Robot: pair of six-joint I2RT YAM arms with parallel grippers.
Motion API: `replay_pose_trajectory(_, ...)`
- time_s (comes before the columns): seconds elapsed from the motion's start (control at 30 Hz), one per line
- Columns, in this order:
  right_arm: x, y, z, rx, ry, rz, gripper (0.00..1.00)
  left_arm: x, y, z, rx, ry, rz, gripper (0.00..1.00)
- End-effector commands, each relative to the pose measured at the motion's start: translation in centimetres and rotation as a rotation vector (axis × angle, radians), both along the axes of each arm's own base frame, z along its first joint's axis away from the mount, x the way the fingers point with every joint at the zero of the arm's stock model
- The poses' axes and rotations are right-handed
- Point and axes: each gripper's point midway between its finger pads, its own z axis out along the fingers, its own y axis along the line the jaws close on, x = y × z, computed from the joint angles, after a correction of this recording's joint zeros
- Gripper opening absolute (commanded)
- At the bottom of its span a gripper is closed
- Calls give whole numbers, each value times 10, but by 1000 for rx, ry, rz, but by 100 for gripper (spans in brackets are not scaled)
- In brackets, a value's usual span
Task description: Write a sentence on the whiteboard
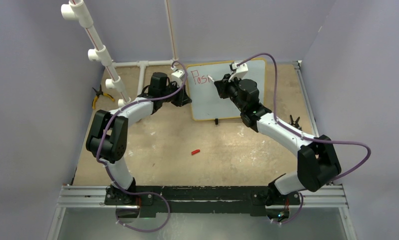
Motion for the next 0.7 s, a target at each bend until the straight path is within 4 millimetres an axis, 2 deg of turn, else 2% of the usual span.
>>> replay_pose_trajectory(0.0,5,2,29,28,-70,3,0,2,-7,27,-19,-69,-28,0)
replay_pose_trajectory(0.17,-2,2,42,27,-107,31,0,2,-6,26,-19,-63,-17,0)
replay_pose_trajectory(0.3,-12,-4,52,34,-123,24,0,3,-4,26,-14,-66,-7,0)
replay_pose_trajectory(0.4,-21,-5,50,43,-98,48,0,3,-4,26,-13,-65,-6,0)
replay_pose_trajectory(0.67,-16,-6,32,15,-65,34,0,3,-4,24,-12,-61,-7,0)
